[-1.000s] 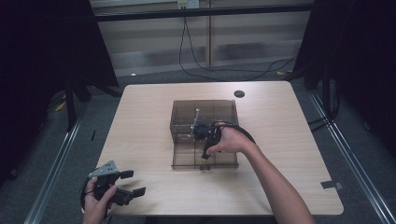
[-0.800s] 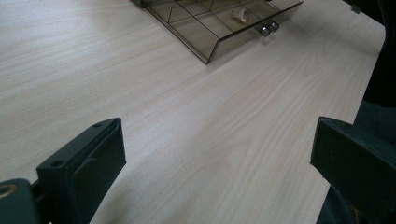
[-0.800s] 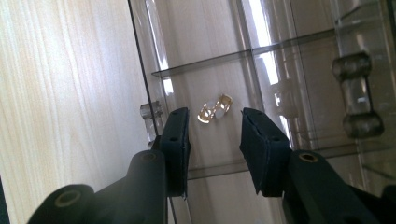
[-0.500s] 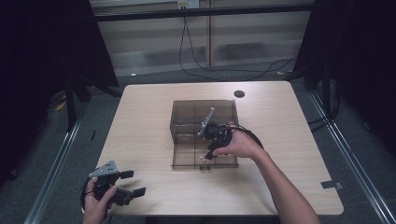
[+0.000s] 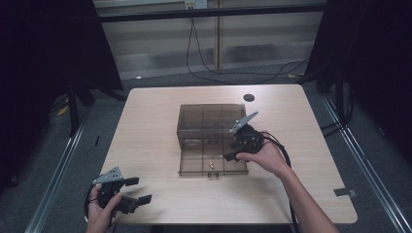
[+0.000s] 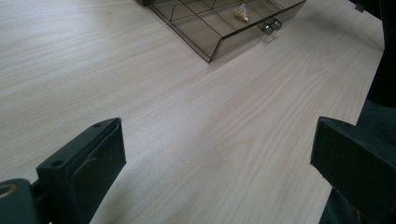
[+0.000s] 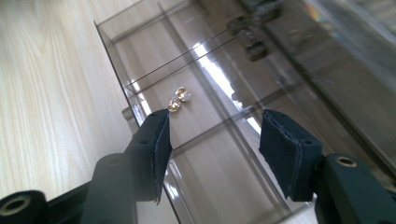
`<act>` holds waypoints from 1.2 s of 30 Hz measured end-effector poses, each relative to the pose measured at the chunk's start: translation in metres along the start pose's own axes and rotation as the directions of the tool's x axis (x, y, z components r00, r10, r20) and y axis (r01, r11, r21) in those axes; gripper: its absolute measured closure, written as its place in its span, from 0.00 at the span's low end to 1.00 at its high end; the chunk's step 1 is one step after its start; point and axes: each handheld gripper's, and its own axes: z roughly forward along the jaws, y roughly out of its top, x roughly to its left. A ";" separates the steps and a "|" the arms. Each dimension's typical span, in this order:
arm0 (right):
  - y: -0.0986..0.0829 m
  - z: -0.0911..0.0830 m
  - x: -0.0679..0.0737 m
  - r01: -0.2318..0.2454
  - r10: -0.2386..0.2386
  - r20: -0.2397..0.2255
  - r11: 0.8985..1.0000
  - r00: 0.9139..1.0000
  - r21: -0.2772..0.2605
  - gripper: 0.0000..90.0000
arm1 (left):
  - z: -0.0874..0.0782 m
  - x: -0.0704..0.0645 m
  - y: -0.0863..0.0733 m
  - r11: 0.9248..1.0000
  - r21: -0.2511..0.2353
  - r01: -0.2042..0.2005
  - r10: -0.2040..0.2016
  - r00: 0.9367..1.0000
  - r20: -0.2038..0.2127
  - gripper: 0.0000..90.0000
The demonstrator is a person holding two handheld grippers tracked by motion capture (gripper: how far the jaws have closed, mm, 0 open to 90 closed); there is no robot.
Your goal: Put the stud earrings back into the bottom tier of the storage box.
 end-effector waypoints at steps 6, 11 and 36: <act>-0.016 -0.012 -0.004 -0.026 0.028 0.035 0.997 0.999 -0.075 0.43 | 0.000 0.000 0.000 1.000 -0.001 0.000 0.000 1.000 0.000 0.03; -0.029 -0.022 -0.004 -0.059 0.067 0.051 0.988 0.996 -0.146 0.38 | 0.000 0.000 0.001 1.000 0.001 -0.004 0.004 1.000 0.000 0.03; -0.108 -0.063 -0.002 -0.215 0.276 0.173 0.927 0.945 -0.306 0.12 | 0.001 0.000 0.001 1.000 0.006 -0.003 0.003 1.000 -0.002 0.03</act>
